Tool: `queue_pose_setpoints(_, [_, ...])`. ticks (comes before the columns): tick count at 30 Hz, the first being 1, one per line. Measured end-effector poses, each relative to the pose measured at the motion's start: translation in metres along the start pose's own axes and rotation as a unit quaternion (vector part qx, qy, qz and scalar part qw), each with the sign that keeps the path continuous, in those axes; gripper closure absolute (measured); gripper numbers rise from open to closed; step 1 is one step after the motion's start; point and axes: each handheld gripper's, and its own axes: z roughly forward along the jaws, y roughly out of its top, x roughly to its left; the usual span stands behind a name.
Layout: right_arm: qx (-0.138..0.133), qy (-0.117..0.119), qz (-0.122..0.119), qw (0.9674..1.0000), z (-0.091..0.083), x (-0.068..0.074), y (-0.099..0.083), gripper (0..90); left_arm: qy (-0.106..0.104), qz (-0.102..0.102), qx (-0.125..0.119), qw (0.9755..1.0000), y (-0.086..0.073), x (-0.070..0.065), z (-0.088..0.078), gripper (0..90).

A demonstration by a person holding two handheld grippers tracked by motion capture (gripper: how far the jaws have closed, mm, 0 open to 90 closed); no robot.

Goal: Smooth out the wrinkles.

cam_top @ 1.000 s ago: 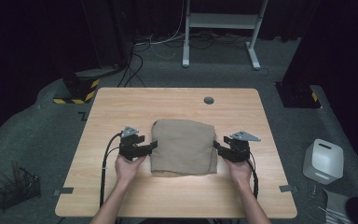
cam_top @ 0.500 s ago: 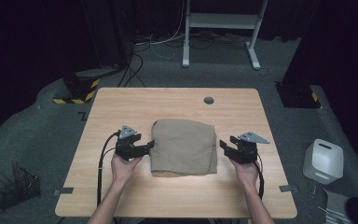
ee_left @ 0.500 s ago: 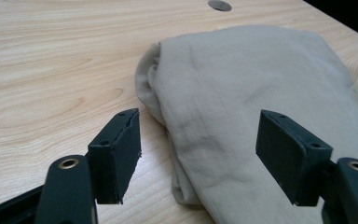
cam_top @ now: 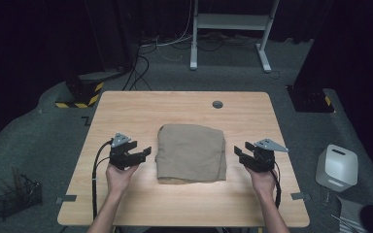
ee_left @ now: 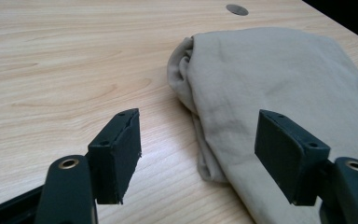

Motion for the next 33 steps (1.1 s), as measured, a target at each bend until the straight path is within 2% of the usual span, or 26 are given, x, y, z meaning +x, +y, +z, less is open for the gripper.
queue_pose_setpoints(2, [-0.001,0.0,0.001,1.0,0.0,0.0,-0.001,46.7,-0.001,-0.005,-0.004,1.0,-0.001,0.0,-0.003,31.4])
queue_pose_setpoints(5, [0.0,0.002,0.001,1.0,-0.002,0.0,-0.003,46.7,0.004,0.0,-0.005,1.0,-0.002,0.001,-0.006,31.2])
queue_pose_setpoints(11, [-0.011,0.0,0.006,0.9999,-0.009,-0.005,-0.003,46.4,0.011,-0.013,-0.005,0.9998,-0.006,0.008,-0.012,31.6])
queue_pose_setpoints(16, [0.001,0.003,0.005,1.0,-0.015,-0.009,-0.008,45.0,0.014,-0.017,-0.008,0.9997,-0.01,0.014,-0.019,32.1])
queue_pose_setpoints(17, [0.002,0.004,0.012,0.9999,-0.017,-0.011,-0.009,44.5,0.016,-0.016,-0.008,0.9997,-0.011,0.015,-0.02,32.1])
queue_pose_setpoints(25, [-0.007,-0.018,0.013,0.9997,-0.031,-0.02,-0.016,44.3,0.034,-0.024,-0.007,0.9991,-0.017,0.023,-0.027,31.9])
queue_pose_setpoints(33, [-0.01,-0.032,0.036,0.9988,-0.04,-0.035,-0.026,42.9,0.05,-0.035,-0.003,0.9981,-0.023,0.033,-0.029,31.7])
